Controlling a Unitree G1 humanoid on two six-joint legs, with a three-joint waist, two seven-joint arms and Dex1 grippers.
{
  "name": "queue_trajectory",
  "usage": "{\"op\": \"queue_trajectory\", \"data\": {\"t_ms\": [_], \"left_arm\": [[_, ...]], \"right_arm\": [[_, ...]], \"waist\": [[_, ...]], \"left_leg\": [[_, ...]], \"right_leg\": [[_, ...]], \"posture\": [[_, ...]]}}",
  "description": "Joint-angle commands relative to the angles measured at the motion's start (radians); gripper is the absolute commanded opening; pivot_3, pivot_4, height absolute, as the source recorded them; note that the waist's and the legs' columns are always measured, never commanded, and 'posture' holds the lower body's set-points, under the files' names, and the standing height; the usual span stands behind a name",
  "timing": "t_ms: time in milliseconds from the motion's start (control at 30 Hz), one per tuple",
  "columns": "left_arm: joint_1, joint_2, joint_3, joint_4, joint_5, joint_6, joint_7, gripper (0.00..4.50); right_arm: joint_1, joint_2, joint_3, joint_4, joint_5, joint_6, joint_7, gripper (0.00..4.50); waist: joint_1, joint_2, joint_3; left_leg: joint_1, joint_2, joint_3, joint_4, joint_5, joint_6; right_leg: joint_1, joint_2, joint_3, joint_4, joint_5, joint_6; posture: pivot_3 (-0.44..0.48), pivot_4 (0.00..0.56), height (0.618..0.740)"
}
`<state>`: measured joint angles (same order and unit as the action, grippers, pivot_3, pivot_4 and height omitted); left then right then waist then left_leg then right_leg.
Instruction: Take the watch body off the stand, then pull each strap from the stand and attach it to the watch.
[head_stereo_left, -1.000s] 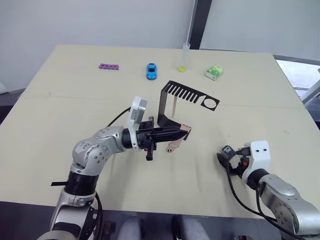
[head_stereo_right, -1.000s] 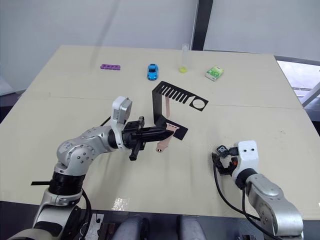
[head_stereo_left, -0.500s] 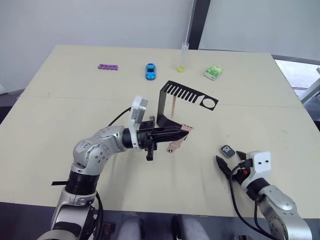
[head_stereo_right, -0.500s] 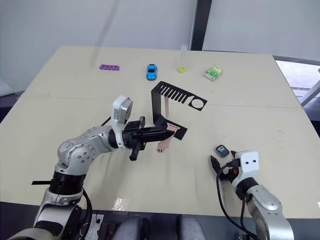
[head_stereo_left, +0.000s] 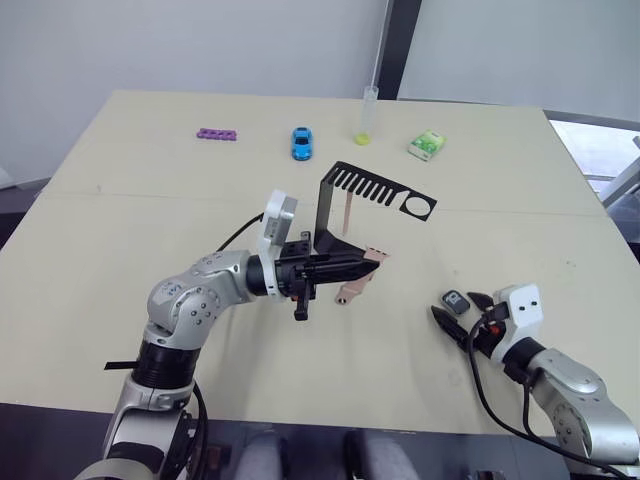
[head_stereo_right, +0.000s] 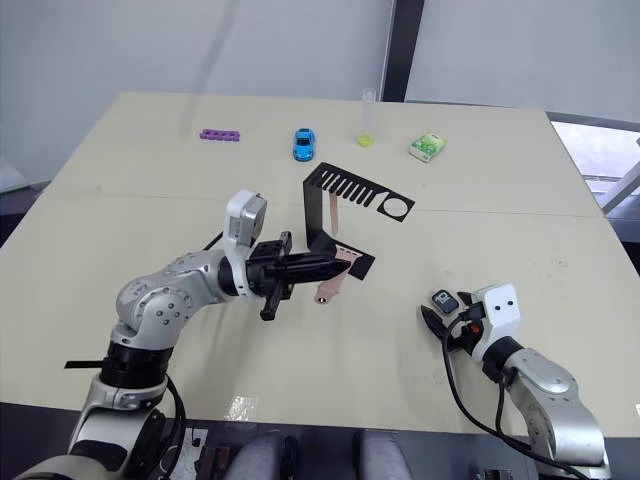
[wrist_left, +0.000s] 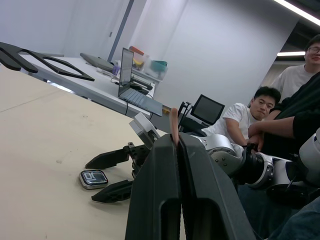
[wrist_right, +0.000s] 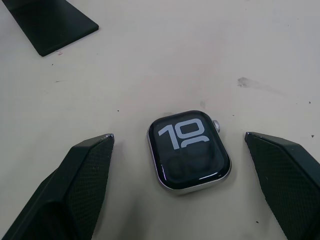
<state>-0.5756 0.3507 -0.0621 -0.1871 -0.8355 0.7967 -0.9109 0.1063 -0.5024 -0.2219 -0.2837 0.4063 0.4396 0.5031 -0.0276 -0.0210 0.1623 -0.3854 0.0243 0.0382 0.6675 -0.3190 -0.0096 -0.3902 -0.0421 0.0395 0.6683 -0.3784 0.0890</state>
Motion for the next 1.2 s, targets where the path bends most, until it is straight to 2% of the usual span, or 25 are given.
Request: {"op": "queue_trajectory", "data": {"t_ms": [33, 100, 733, 1200], "left_arm": [[0.003, -0.002, 0.006, -0.039, -0.005, -0.010, 0.001, 0.00], [0.003, -0.001, 0.006, -0.038, -0.005, -0.011, 0.000, 0.00], [0.004, 0.000, -0.006, -0.035, 0.009, -0.022, -0.009, 0.00], [0.023, 0.135, -0.134, 0.021, 0.249, -0.228, -0.184, 0.00]], "right_arm": [[0.023, -0.011, -0.001, -0.012, 0.009, 0.019, 0.023, 4.22], [0.024, -0.017, -0.006, -0.015, 0.010, 0.021, 0.026, 3.65], [0.006, -0.048, -0.001, -0.025, 0.006, 0.041, 0.039, 3.65], [-0.009, -0.050, 0.005, -0.032, 0.009, 0.054, 0.047, 3.65]], "waist": [[0.000, 0.000, 0.000], [0.000, 0.000, 0.000], [0.000, 0.000, 0.000], [0.000, 0.000, 0.000]], "left_leg": [[0.000, 0.000, 0.000, 0.000, 0.000, 0.000], [0.000, 0.000, 0.000, 0.000, 0.000, 0.000], [0.000, 0.000, 0.000, 0.000, 0.000, 0.000], [0.000, 0.000, 0.000, 0.000, 0.000, 0.000]], "right_leg": [[0.000, 0.000, 0.000, 0.000, 0.000, 0.000], [0.000, 0.000, 0.000, 0.000, 0.000, 0.000], [0.000, 0.000, 0.000, 0.000, 0.000, 0.000], [0.000, 0.000, 0.000, 0.000, 0.000, 0.000]], "posture": [[0.000, 0.150, 0.740], [0.000, 0.150, 0.740], [0.000, 0.150, 0.740], [0.000, 0.150, 0.740]]}}
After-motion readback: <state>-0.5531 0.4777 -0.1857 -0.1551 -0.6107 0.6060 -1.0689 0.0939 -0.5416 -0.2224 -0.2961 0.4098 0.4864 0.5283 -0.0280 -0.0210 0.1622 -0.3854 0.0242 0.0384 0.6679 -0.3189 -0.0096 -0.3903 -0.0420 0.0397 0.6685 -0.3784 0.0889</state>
